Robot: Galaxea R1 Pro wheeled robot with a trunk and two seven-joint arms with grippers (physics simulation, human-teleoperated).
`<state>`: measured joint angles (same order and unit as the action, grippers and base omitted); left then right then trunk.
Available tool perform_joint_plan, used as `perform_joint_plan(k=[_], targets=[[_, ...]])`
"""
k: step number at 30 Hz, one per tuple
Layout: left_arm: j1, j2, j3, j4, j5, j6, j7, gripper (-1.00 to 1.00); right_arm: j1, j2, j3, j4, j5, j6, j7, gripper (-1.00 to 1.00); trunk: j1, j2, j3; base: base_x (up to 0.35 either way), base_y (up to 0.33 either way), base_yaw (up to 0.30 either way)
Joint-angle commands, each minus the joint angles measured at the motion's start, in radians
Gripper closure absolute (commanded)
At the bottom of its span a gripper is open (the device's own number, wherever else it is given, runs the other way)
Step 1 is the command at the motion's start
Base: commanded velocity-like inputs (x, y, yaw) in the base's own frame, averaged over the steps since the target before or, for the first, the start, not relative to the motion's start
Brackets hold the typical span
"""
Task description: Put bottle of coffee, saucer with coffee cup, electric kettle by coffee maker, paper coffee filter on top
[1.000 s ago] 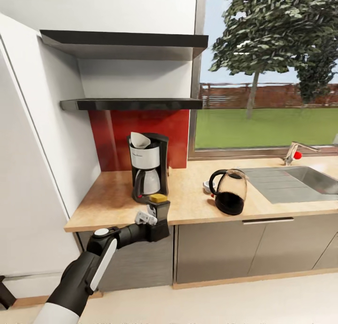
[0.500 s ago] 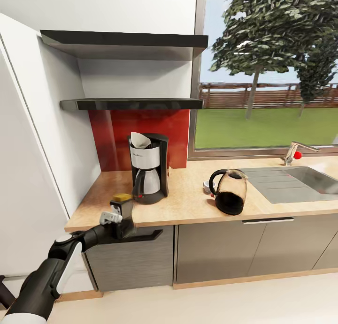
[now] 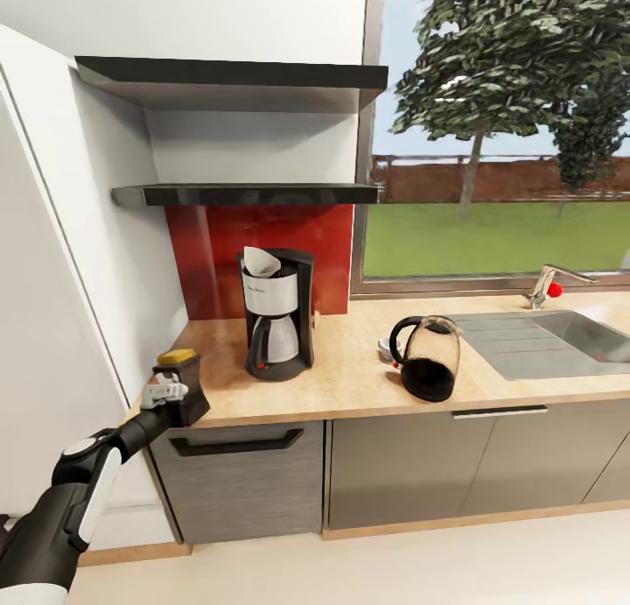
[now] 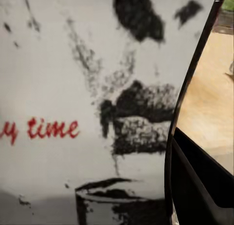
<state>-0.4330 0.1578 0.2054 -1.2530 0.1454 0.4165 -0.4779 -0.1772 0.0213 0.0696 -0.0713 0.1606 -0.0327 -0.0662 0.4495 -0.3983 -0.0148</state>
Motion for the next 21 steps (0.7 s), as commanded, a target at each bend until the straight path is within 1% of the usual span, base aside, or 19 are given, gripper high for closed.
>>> perform_joint_plan(k=[1,2,4,8,13,14,15,16,17,19,21], targets=[[-0.001,-0.003,-0.001,0.0,0.009,-0.009,0.026,1.0,-0.001,0.0,0.006,0.001,0.004,-0.006,-0.006,-1.0,0.001,-0.002,-0.002,0.0,0.0,0.0],[0.0,-0.005,-0.003,0.0,0.009,-0.024,0.052,1.0,-0.001,0.0,0.006,-0.001,0.004,-0.014,-0.006,-1.0,0.001,-0.002,-0.002,0.0,0.0,0.0],[0.002,-0.009,-0.012,0.0,0.009,-0.048,0.12,1.0,-0.001,-0.001,0.004,-0.002,0.004,-0.063,-0.006,-1.0,0.001,-0.002,-0.002,0.0,0.0,0.0],[0.001,-0.009,-0.016,0.0,0.008,-0.052,0.137,1.0,-0.001,-0.001,0.004,-0.002,0.004,-0.078,-0.006,-1.0,0.001,-0.002,-0.002,0.084,0.0,0.0],[0.003,-0.009,-0.025,0.008,0.007,-0.054,0.175,1.0,-0.001,-0.001,0.003,-0.002,0.004,-0.082,-0.006,-1.0,0.001,-0.002,-0.002,0.322,0.0,0.0],[0.003,-0.009,-0.033,0.01,0.002,-0.055,0.181,1.0,-0.001,-0.001,0.003,-0.002,0.004,-0.082,-0.006,-1.0,0.001,-0.002,-0.002,0.334,0.0,0.0],[0.003,-0.01,-0.047,0.013,-0.017,-0.062,0.187,1.0,-0.001,-0.001,0.004,-0.002,0.004,-0.082,-0.006,-1.0,0.001,-0.002,-0.002,0.336,0.0,0.0],[0.003,-0.01,-0.054,0.014,-0.033,-0.072,0.19,1.0,-0.001,-0.001,0.004,-0.002,0.004,-0.082,-0.006,-1.0,0.001,-0.002,-0.002,0.337,0.0,0.0],[0.003,-0.011,-0.056,0.014,-0.042,-0.078,0.191,1.0,-0.001,-0.001,0.004,-0.002,0.004,-0.082,-0.006,-1.0,0.001,-0.002,-0.002,0.337,0.0,0.0],[0.003,-0.012,-0.062,0.015,-0.075,-0.099,0.193,1.0,-0.001,-0.001,0.005,-0.001,0.004,-0.082,-0.006,-1.0,0.001,-0.002,-0.002,0.338,0.0,0.0],[0.004,-0.012,-0.063,0.015,-0.086,-0.106,0.194,1.0,-0.001,-0.001,0.005,-0.001,0.004,-0.082,-0.006,-1.0,0.001,-0.002,-0.002,0.338,0.0,0.0]])
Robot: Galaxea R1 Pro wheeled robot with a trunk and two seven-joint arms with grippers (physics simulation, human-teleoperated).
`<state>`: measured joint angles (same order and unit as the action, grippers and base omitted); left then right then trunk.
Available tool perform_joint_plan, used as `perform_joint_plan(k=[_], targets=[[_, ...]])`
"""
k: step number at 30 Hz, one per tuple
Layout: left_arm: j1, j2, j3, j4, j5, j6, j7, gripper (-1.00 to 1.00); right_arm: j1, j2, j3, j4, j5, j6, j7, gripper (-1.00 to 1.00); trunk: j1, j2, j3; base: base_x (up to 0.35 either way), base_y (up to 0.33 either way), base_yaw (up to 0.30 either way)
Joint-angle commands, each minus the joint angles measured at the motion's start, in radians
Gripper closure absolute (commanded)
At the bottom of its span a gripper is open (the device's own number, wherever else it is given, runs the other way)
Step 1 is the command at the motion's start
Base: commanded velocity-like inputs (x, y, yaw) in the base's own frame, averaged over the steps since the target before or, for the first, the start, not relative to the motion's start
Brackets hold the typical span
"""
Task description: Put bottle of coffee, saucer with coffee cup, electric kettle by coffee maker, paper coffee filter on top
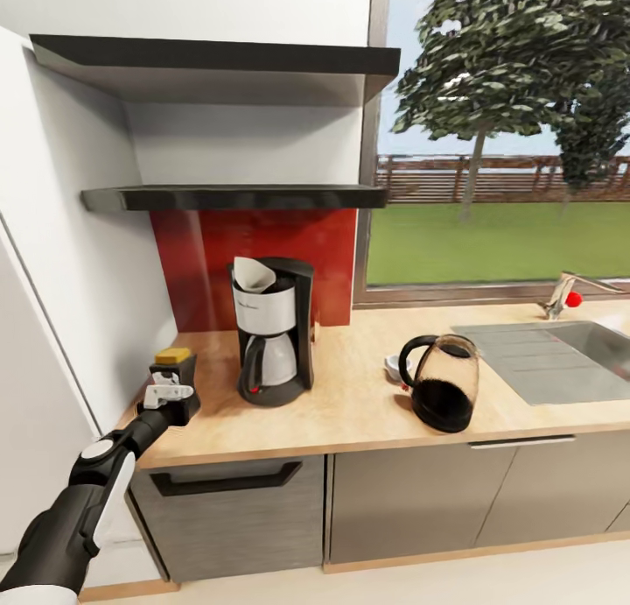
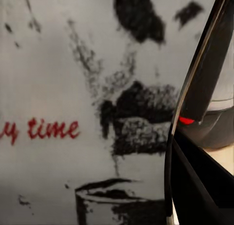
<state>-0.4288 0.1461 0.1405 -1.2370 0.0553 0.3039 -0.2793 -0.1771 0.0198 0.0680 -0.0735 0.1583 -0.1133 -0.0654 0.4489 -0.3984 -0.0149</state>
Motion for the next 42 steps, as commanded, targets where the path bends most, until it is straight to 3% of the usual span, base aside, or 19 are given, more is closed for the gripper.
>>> perform_joint_plan(k=[1,11,17,25,32,36,42], targets=[[-0.001,0.0,0.001,-0.001,0.002,0.005,-0.005,1.0,-0.001,0.0,0.006,0.001,0.006,-0.002,-0.007,-1.0,0.001,-0.002,-0.002,0.338,0.0,0.0],[0.0,0.0,0.002,0.002,-0.004,-0.001,-0.005,1.0,-0.001,0.0,0.006,0.001,0.006,-0.002,-0.007,-1.0,0.001,-0.002,-0.002,0.186,0.0,0.0],[-0.001,0.0,0.001,0.064,-0.005,-0.004,-0.005,1.0,-0.001,0.0,0.006,0.003,0.006,-0.001,-0.007,-1.0,0.001,-0.002,-0.002,0.147,0.0,0.0],[-0.001,-0.002,0.001,0.117,-0.006,-0.106,-0.004,1.0,-0.001,-0.001,0.006,0.006,0.007,0.0,-0.008,-1.0,0.001,-0.002,-0.002,0.116,0.0,-0.001],[-0.001,-0.003,-0.001,0.145,-0.006,-0.119,-0.004,1.0,-0.001,-0.001,0.006,0.008,0.007,0.0,-0.008,-1.0,0.001,-0.002,-0.002,0.005,0.0,-0.166],[-0.001,-0.003,-0.027,0.171,-0.008,-0.121,-0.004,1.0,-0.001,-0.001,0.006,0.008,0.007,0.0,-0.008,-1.0,0.001,-0.002,-0.002,0.19,0.0,-0.035],[-0.001,-0.002,-0.031,0.178,-0.008,-0.135,-0.003,1.0,-0.001,-0.001,0.006,0.008,0.007,0.0,-0.008,-1.0,0.001,-0.002,-0.002,0.092,0.0,-0.003]])
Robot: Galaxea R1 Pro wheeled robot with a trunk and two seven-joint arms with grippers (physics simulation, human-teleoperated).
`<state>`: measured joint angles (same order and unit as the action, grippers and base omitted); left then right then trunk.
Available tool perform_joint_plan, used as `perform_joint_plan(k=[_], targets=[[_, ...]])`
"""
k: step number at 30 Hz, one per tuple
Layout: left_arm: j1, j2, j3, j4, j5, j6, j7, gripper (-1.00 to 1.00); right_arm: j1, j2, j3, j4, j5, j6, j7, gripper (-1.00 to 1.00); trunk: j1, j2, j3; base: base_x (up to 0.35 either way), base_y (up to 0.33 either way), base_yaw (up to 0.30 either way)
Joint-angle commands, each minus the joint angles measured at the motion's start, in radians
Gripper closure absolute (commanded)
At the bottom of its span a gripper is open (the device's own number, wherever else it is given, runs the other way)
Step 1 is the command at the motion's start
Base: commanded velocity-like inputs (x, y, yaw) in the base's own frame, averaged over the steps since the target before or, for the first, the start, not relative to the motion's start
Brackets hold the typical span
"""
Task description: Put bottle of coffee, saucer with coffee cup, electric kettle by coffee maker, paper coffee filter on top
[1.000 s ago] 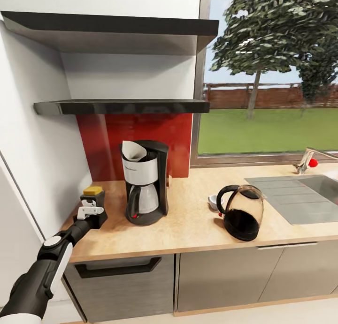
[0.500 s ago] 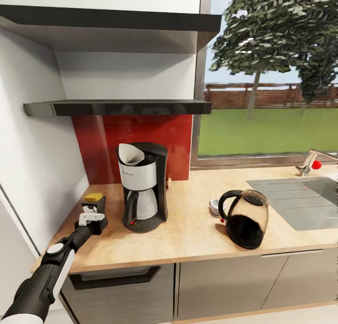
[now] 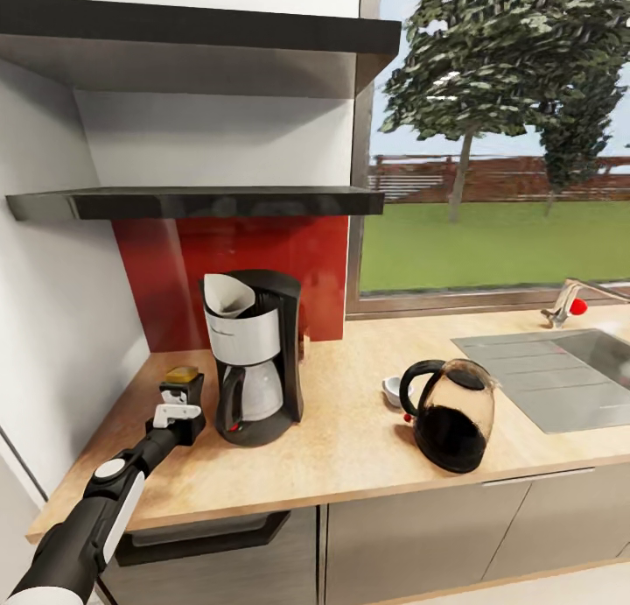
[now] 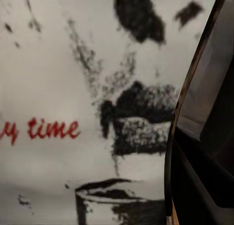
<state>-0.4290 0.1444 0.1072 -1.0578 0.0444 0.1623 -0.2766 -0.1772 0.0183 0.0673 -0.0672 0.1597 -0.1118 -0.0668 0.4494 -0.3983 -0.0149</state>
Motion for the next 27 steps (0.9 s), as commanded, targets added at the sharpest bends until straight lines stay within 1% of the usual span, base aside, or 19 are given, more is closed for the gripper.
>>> perform_joint_plan(k=[1,4,7,12,13,14,19,25,27], targets=[[-0.001,0.0,0.002,-0.001,0.002,-0.001,-0.006,1.0,-0.001,0.0,0.006,0.002,0.006,-0.002,-0.007,-1.0,0.001,-0.002,-0.002,0.015,0.0,0.0],[-0.001,0.0,0.002,0.0,0.003,-0.014,-0.006,1.0,-0.001,0.0,0.006,0.002,0.006,-0.002,-0.007,-1.0,0.001,-0.002,-0.002,0.014,0.0,0.0],[-0.001,0.0,0.002,0.013,0.003,-0.016,-0.006,1.0,-0.001,0.0,0.007,0.002,0.006,-0.002,-0.007,-1.0,0.001,-0.002,-0.002,0.155,0.0,0.0],[-0.001,0.0,0.004,0.077,0.003,-0.1,-0.005,1.0,-0.001,0.0,0.007,0.003,0.006,-0.002,-0.007,-1.0,0.001,-0.002,-0.002,0.022,0.0,0.0],[-0.001,0.0,0.004,0.103,0.003,-0.119,-0.005,1.0,-0.001,0.0,0.007,0.003,0.007,-0.002,-0.007,-1.0,0.001,-0.002,-0.002,0.003,0.0,0.0],[-0.001,0.0,0.008,0.138,0.002,-0.154,-0.004,1.0,-0.001,0.0,0.008,0.003,0.007,-0.002,-0.007,-1.0,0.001,-0.002,-0.002,0.0,0.0,0.0],[-0.001,0.001,0.01,0.148,0.002,-0.169,-0.004,1.0,-0.001,0.0,0.008,0.003,0.007,-0.002,-0.007,-1.0,0.001,-0.002,-0.002,0.0,0.0,0.0],[-0.001,0.002,0.007,0.158,0.004,-0.201,0.046,1.0,-0.001,0.0,0.008,0.003,0.007,-0.002,-0.007,-1.0,0.001,-0.002,-0.002,0.0,0.0,0.0],[-0.001,0.001,0.007,0.185,0.004,-0.207,0.058,1.0,-0.001,0.0,0.008,0.004,0.007,-0.002,-0.007,-1.0,0.001,-0.002,-0.002,0.0,0.0,0.0]])
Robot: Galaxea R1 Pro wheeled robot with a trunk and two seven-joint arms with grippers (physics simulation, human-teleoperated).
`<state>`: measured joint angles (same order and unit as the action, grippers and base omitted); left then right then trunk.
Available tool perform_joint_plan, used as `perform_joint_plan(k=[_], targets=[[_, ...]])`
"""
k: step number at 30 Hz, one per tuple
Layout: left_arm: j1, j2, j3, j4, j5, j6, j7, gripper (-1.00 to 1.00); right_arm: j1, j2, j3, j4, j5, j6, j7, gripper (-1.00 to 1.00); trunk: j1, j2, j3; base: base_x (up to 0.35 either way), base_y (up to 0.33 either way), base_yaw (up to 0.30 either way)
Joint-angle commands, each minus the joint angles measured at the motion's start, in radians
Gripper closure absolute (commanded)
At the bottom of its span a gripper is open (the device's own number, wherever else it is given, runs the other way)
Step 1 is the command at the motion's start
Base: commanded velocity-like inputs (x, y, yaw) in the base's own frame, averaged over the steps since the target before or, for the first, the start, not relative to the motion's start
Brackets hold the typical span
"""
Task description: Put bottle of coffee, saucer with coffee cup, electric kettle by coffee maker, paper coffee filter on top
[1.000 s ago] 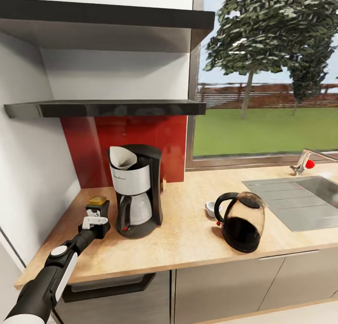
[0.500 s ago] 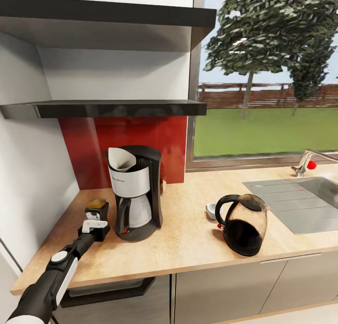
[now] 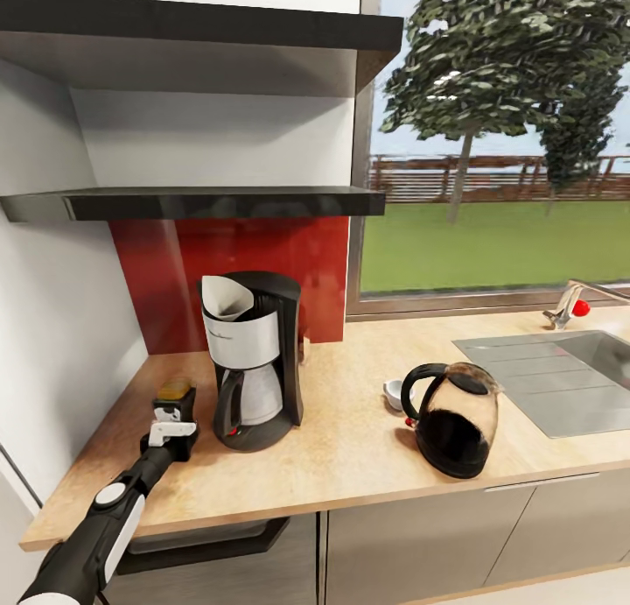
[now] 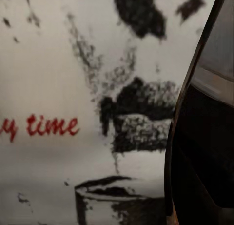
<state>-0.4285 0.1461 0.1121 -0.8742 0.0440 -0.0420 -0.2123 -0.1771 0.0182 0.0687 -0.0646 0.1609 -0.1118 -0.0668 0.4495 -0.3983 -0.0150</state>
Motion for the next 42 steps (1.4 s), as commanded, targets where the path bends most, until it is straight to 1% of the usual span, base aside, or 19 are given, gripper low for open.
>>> perform_joint_plan(k=[1,9,13,18,22,25,31,42], targets=[[-0.001,0.0,0.002,0.008,0.004,-0.003,-0.006,1.0,-0.001,0.0,0.007,0.001,0.006,-0.002,-0.007,-1.0,0.001,-0.002,-0.001,0.0,0.0,0.0],[-0.002,0.0,0.001,0.022,0.003,-0.005,-0.004,1.0,-0.001,0.0,0.007,0.002,0.005,-0.002,-0.007,-1.0,0.001,-0.002,-0.001,0.0,0.0,0.0],[-0.002,0.0,0.008,0.023,0.01,-0.007,-0.004,1.0,-0.001,0.0,0.007,0.002,0.005,-0.002,-0.007,-1.0,0.001,-0.002,-0.001,0.0,0.0,0.0],[-0.003,0.0,0.007,0.023,0.014,-0.01,-0.004,1.0,-0.001,0.0,0.007,0.002,0.005,-0.002,-0.007,-1.0,0.001,-0.002,-0.001,0.0,0.0,0.0],[-0.003,-0.001,0.005,0.024,0.012,-0.063,-0.001,1.0,-0.001,0.0,0.007,0.002,0.005,-0.002,-0.007,-1.0,0.001,-0.002,-0.001,0.039,0.0,0.0],[-0.003,-0.001,0.004,0.027,0.012,-0.085,0.015,1.0,-0.001,0.0,0.007,0.002,0.006,-0.002,-0.007,-1.0,0.001,-0.002,-0.001,0.253,0.0,0.0],[-0.002,-0.001,0.002,0.043,0.016,-0.096,0.025,1.0,-0.001,0.0,0.007,0.002,0.005,-0.002,-0.008,-1.0,0.001,-0.002,-0.001,0.234,0.0,0.0],[-0.001,-0.002,0.001,0.046,0.016,-0.099,0.025,1.0,-0.001,0.0,0.007,0.002,0.005,-0.002,-0.007,-1.0,0.001,-0.002,-0.001,0.011,0.0,0.0]])
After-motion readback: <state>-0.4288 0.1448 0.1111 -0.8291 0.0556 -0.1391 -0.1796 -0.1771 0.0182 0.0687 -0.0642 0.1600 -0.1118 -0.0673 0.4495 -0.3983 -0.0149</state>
